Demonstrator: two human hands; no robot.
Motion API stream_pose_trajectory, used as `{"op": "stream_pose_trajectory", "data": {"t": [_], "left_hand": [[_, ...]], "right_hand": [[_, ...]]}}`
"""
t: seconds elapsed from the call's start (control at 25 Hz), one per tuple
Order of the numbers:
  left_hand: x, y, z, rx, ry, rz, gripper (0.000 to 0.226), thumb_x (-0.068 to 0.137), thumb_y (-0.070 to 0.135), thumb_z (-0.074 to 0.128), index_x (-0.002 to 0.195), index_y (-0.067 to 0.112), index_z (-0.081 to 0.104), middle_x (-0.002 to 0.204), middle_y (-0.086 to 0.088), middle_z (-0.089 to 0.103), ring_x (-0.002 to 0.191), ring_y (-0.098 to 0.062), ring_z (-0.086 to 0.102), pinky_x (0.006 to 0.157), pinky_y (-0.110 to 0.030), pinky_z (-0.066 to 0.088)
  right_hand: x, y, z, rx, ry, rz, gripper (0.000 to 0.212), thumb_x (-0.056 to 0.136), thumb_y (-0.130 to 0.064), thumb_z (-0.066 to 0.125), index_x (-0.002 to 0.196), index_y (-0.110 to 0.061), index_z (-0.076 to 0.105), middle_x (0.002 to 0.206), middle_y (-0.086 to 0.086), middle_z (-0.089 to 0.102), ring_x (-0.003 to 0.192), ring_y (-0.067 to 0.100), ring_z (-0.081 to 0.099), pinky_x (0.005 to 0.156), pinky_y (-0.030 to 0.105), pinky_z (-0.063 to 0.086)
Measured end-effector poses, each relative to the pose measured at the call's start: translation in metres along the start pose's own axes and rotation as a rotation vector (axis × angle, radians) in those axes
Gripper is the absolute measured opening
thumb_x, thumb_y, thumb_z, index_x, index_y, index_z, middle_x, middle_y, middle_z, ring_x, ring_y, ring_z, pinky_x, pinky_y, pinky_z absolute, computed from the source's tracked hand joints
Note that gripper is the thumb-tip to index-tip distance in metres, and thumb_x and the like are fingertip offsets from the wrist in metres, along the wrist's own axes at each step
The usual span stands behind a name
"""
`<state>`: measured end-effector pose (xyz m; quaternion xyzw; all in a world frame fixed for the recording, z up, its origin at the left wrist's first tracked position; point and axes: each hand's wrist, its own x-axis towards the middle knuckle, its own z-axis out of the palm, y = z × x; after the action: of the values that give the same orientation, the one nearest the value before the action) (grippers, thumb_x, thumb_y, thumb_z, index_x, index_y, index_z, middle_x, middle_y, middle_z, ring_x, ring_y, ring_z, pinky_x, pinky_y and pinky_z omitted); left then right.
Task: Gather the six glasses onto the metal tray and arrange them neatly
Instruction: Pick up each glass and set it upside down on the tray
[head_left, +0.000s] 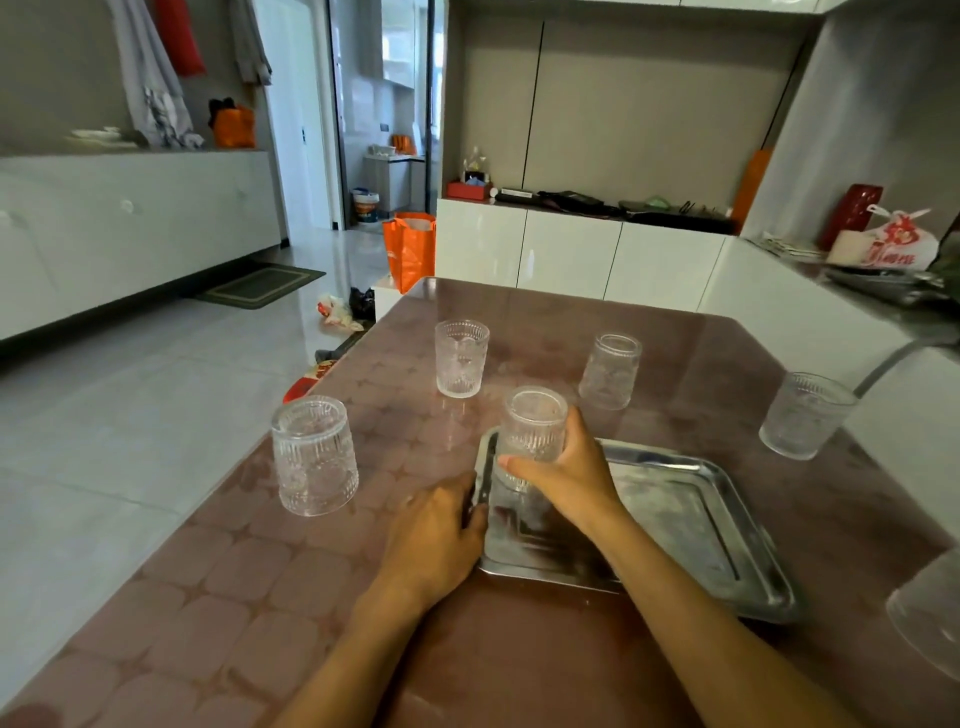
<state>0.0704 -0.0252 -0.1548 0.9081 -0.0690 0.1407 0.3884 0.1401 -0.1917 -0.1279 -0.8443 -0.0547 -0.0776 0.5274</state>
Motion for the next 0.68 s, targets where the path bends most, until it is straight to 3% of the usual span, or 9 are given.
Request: {"op": "stream_pose_trajectory", "data": {"t": [0.16, 0.32, 0.48, 0.56, 0.68], "left_hand": [[-0.002, 0.001, -0.001, -0.018, -0.009, -0.001, 0.014, 0.092, 0.029, 0.054, 0.091, 0.02, 0.065, 0.075, -0.004, 0.068, 0.079, -0.031, 0.067, 0.073, -0.043, 0.052], [-0.004, 0.006, -0.004, 0.041, 0.003, 0.005, 0.015, 0.095, 0.028, 0.051, 0.097, 0.022, 0.064, 0.091, -0.004, 0.073, 0.087, -0.029, 0.068, 0.079, -0.042, 0.052], [-0.004, 0.008, -0.007, 0.067, -0.03, -0.003, 0.02, 0.099, 0.028, 0.047, 0.1, 0.017, 0.064, 0.097, -0.003, 0.073, 0.092, -0.028, 0.068, 0.085, -0.046, 0.052], [-0.003, 0.007, -0.008, 0.065, -0.04, 0.002, 0.019, 0.098, 0.027, 0.048, 0.084, 0.018, 0.056, 0.085, -0.006, 0.07, 0.085, -0.034, 0.067, 0.079, -0.047, 0.053], [-0.003, 0.006, -0.004, 0.07, -0.051, -0.006, 0.021, 0.097, 0.026, 0.049, 0.078, 0.019, 0.054, 0.078, -0.006, 0.07, 0.078, -0.034, 0.067, 0.075, -0.048, 0.054]], "right_hand": [[-0.001, 0.008, 0.006, -0.049, 0.004, 0.005, 0.09, 0.055, -0.049, 0.085, 0.13, -0.031, 0.04, 0.116, -0.008, 0.062, 0.103, 0.014, 0.061, 0.08, 0.027, 0.048], [-0.007, 0.006, 0.009, -0.038, 0.019, 0.012, 0.09, 0.061, -0.041, 0.09, 0.134, -0.026, 0.039, 0.123, -0.002, 0.062, 0.11, 0.02, 0.061, 0.083, 0.028, 0.048], [-0.022, -0.002, -0.022, -0.066, -0.102, 0.083, 0.101, 0.071, -0.045, 0.085, 0.151, -0.026, 0.026, 0.151, -0.001, 0.043, 0.133, 0.023, 0.046, 0.103, 0.036, 0.042], [-0.048, 0.008, -0.061, -0.269, -0.059, 0.041, 0.076, 0.08, -0.05, 0.074, 0.145, -0.033, 0.037, 0.147, -0.006, 0.047, 0.125, 0.016, 0.049, 0.094, 0.029, 0.041], [-0.101, 0.031, -0.104, -0.598, -0.08, -0.098, 0.034, 0.092, -0.049, 0.059, 0.121, -0.032, 0.055, 0.119, -0.015, 0.057, 0.106, 0.007, 0.054, 0.086, 0.025, 0.045]]}}
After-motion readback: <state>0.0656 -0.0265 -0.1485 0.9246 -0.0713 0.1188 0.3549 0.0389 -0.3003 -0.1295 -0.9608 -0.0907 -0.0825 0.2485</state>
